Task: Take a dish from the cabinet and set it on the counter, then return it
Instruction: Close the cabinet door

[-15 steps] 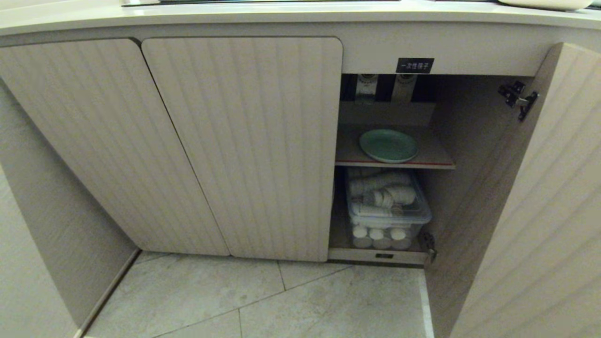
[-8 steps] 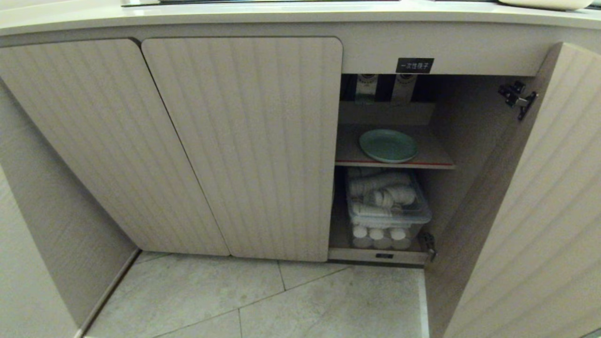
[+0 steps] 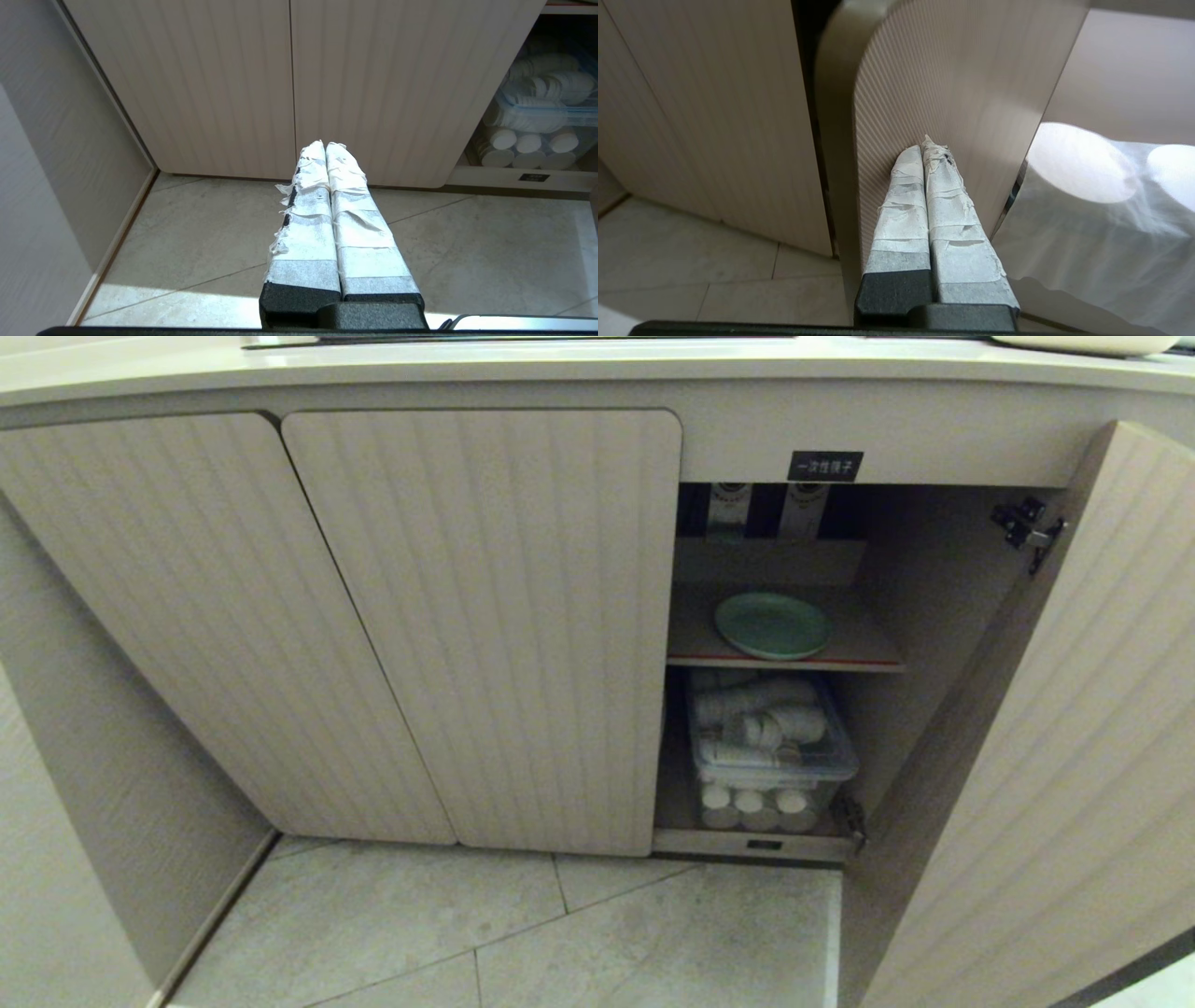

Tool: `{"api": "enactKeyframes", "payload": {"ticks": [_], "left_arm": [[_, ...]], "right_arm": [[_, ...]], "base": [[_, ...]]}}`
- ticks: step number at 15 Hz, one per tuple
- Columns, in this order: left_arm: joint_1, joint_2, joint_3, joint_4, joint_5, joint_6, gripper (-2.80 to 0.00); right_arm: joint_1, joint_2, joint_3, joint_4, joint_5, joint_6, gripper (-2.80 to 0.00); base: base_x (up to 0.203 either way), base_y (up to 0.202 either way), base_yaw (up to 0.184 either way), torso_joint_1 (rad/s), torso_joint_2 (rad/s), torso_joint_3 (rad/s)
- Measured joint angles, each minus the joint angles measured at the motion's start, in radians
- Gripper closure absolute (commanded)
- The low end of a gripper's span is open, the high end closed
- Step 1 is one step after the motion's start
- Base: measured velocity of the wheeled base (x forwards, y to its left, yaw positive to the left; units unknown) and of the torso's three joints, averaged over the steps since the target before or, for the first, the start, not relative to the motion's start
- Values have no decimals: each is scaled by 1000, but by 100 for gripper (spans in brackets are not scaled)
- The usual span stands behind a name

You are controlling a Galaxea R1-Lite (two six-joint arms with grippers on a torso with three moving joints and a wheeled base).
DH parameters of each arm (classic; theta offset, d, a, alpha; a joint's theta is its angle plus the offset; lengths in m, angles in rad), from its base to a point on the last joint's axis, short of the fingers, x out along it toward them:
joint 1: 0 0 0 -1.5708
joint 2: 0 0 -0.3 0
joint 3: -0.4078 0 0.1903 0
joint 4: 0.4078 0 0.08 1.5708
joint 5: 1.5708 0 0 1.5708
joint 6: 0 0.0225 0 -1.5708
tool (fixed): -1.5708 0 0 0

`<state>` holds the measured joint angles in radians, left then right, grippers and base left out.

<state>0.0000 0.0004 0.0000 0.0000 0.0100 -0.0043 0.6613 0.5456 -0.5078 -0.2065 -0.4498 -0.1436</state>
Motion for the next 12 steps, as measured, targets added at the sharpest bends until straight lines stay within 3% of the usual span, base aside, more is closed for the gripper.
{"api": "enactKeyframes", "payload": {"ticks": [12], "left_arm": [[0, 0, 0, 0, -1, 0, 0]], "right_arm": [[1, 263, -3, -258, 0, 10, 0]], "base": [[0, 0, 0, 0, 0, 0]]}}
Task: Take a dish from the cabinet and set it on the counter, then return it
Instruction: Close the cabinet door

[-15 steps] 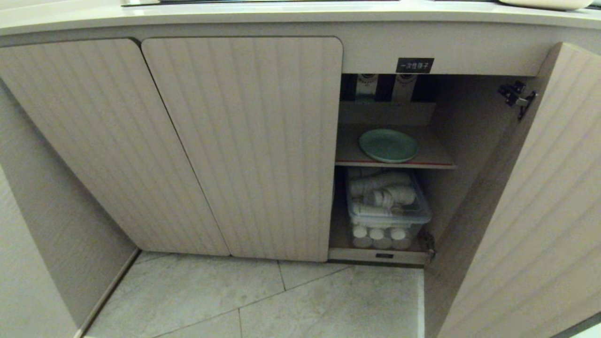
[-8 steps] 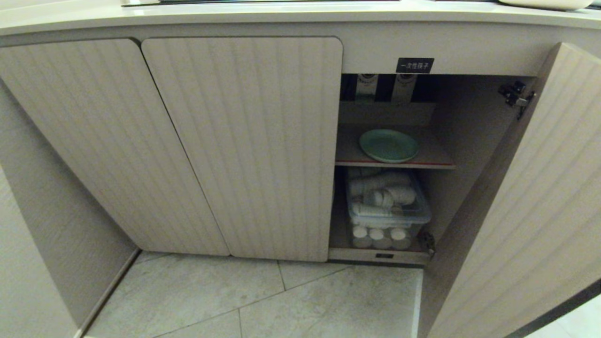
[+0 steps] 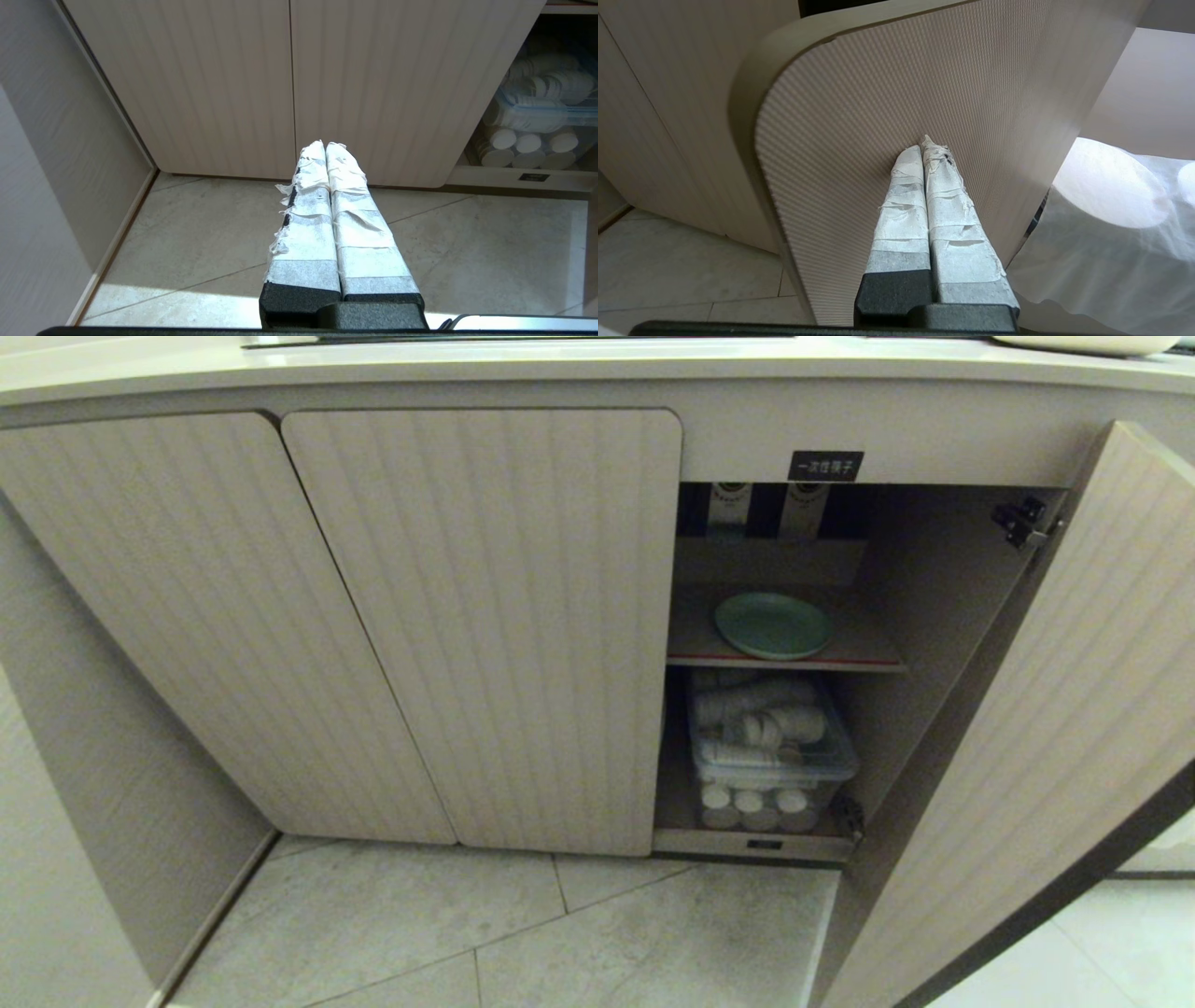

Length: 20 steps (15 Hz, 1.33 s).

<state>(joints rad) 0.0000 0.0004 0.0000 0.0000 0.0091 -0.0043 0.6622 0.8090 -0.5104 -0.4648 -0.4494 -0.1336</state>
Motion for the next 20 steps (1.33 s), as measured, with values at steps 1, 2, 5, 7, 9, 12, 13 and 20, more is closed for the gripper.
{"api": "enactKeyframes", "payload": {"ticks": [1, 2, 5, 7, 9, 12, 13, 20], "left_arm": [[0, 0, 0, 0, 1, 0, 0], [0, 0, 0, 0, 0, 0, 0], [0, 0, 0, 0, 0, 0, 0], [0, 0, 0, 0, 0, 0, 0], [0, 0, 0, 0, 1, 0, 0], [0, 0, 0, 0, 0, 0, 0], [0, 0, 0, 0, 0, 0, 0], [0, 0, 0, 0, 0, 0, 0]], "right_arm": [[-5, 15, 0, -13, 0, 0, 0], [-11, 29, 2, -20, 0, 0, 0], [-25, 81, -3, -55, 0, 10, 0], [-49, 121, -6, -90, 0, 12, 0], [-63, 165, -7, -128, 0, 28, 0], [-71, 247, -5, -202, 0, 66, 0], [-72, 276, -4, -240, 0, 73, 0], [-78, 510, -53, -427, 1, 143, 0]], "base": [[0, 0, 0, 0, 0, 0], [0, 0, 0, 0, 0, 0], [0, 0, 0, 0, 0, 0], [0, 0, 0, 0, 0, 0], [0, 0, 0, 0, 0, 0], [0, 0, 0, 0, 0, 0], [0, 0, 0, 0, 0, 0], [0, 0, 0, 0, 0, 0]]}}
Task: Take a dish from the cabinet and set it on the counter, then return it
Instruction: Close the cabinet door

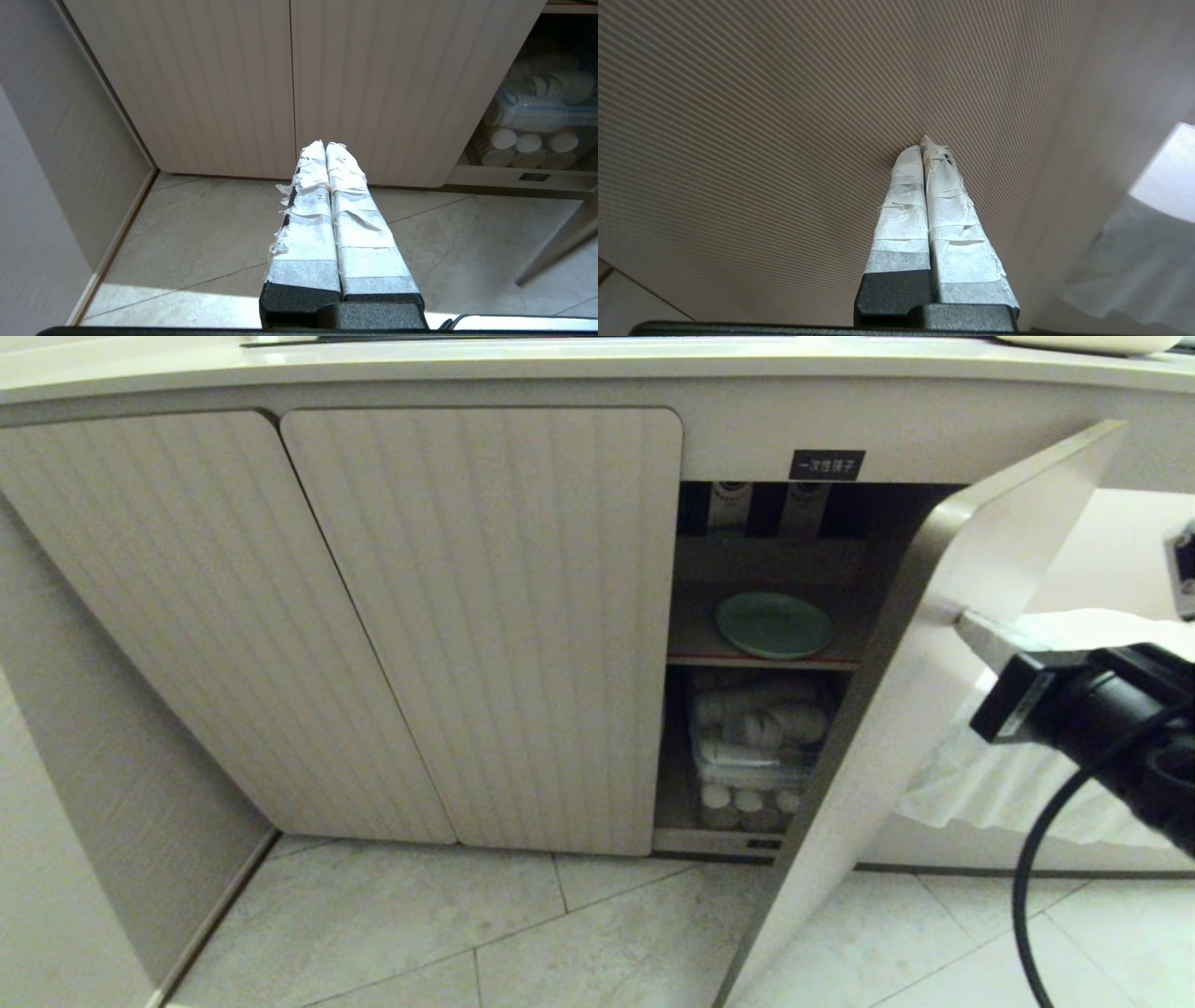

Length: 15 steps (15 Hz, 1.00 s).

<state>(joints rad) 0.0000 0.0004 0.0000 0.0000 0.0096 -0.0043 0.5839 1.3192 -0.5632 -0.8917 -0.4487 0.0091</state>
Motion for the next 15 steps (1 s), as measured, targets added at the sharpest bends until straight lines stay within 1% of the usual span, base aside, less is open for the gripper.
{"api": "enactKeyframes", "payload": {"ticks": [4, 8, 15], "left_arm": [[0, 0, 0, 0, 0, 0, 0], [0, 0, 0, 0, 0, 0, 0], [0, 0, 0, 0, 0, 0, 0]], "right_arm": [[-38, 190, -147, -132, 3, 10, 0], [-74, 345, -278, -165, 0, 11, 0], [-128, 583, -420, -256, -20, -18, 0]], "base": [[0, 0, 0, 0, 0, 0], [0, 0, 0, 0, 0, 0], [0, 0, 0, 0, 0, 0]]}}
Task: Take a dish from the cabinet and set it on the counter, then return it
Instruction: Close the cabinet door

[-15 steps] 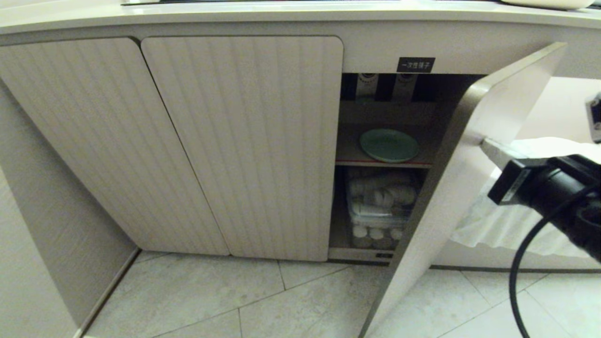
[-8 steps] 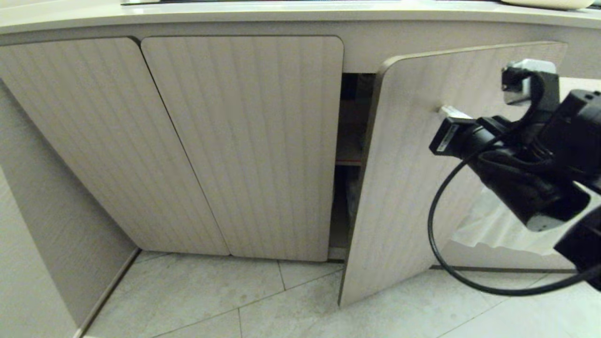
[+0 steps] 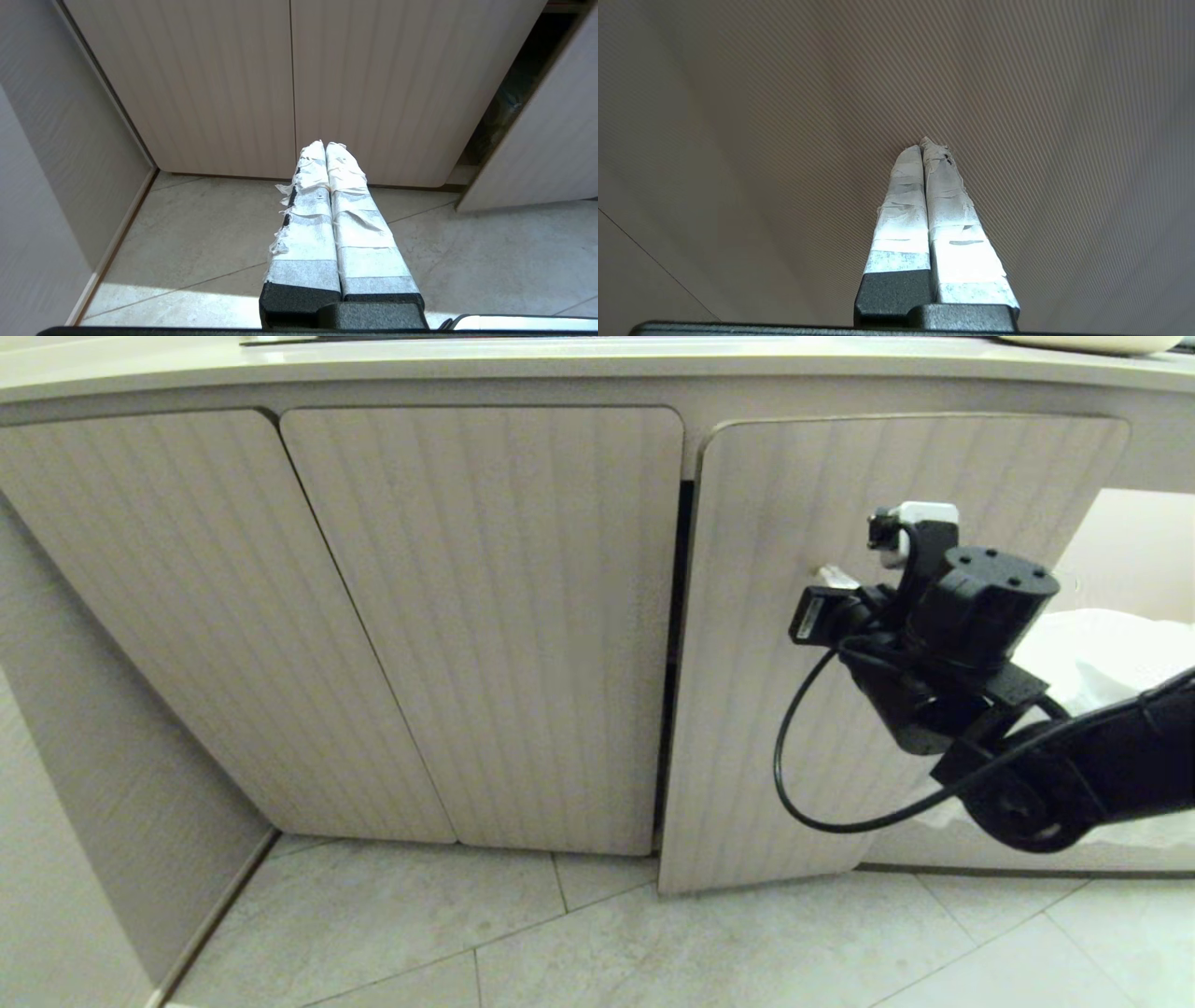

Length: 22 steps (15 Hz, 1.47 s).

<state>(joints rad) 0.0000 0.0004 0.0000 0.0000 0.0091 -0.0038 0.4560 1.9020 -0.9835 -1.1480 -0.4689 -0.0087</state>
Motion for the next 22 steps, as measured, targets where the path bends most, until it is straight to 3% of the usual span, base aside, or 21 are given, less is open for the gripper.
{"api": "enactKeyframes", "payload": {"ticks": [9, 15, 22], "left_arm": [[0, 0, 0, 0, 0, 0, 0], [0, 0, 0, 0, 0, 0, 0], [0, 0, 0, 0, 0, 0, 0]], "right_arm": [[-26, 140, -61, -180, 0, -70, 0], [-43, 153, 8, -372, 6, -170, 0], [-71, 89, 142, -374, 7, -201, 0]], "base": [[0, 0, 0, 0, 0, 0], [0, 0, 0, 0, 0, 0], [0, 0, 0, 0, 0, 0]]}}
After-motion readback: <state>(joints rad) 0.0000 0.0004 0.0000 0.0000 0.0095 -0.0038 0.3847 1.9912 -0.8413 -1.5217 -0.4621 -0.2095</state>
